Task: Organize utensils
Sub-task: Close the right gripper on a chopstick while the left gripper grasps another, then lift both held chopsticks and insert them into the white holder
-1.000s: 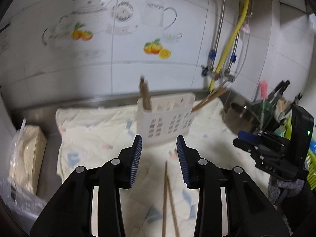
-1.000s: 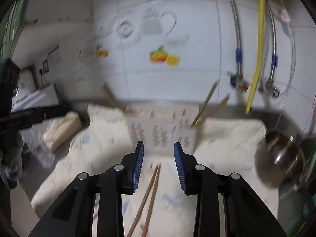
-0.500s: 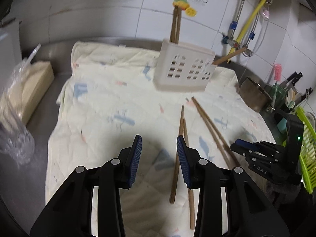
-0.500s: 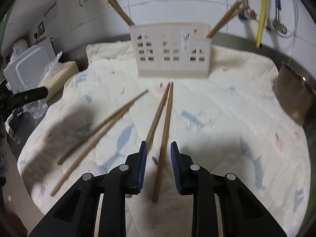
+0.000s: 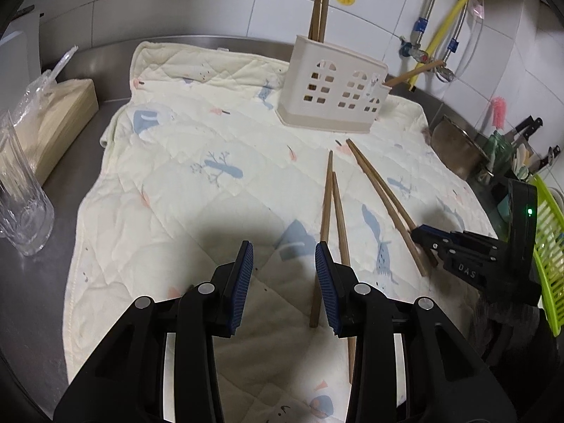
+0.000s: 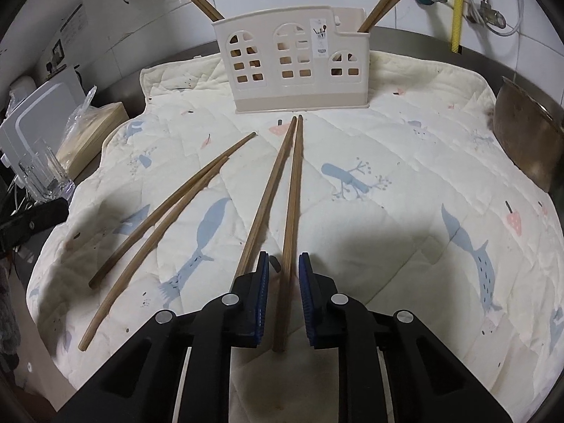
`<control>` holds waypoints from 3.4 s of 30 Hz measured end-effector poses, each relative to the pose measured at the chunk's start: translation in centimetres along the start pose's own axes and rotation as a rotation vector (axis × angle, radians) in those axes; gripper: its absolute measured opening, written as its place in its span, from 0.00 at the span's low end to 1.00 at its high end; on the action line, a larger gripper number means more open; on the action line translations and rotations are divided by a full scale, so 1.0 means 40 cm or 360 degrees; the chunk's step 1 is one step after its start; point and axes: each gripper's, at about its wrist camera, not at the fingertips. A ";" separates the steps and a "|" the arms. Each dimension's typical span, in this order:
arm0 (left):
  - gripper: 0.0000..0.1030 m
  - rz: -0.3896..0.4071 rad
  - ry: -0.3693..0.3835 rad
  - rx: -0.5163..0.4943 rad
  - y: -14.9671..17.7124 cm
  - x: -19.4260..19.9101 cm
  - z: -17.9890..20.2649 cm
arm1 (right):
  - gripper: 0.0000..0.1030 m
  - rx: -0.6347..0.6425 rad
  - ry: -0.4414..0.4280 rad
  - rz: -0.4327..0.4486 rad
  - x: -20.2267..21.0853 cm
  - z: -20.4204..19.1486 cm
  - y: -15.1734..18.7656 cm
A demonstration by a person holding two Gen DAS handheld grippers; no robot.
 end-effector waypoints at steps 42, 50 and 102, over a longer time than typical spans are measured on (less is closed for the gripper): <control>0.07 -0.0158 -0.0031 -0.0165 0.026 -0.144 0.094 | 0.07 -0.0048 0.0073 0.0033 0.027 0.035 0.038; 0.05 -0.0072 -0.0004 -0.0183 0.003 -0.091 0.104 | 0.07 -0.0040 0.0067 0.0038 0.031 0.036 0.043; 0.05 0.0499 0.0118 -0.0421 -0.513 0.169 0.163 | 0.07 0.0216 -0.0075 0.0559 0.371 -0.026 -0.501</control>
Point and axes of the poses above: each gripper's, at about its wrist camera, not at the fingertips, and x roughly against the way its jaws point, z to its right, y to its underside, and after that the axes turned 8 degrees about -x, right-handed
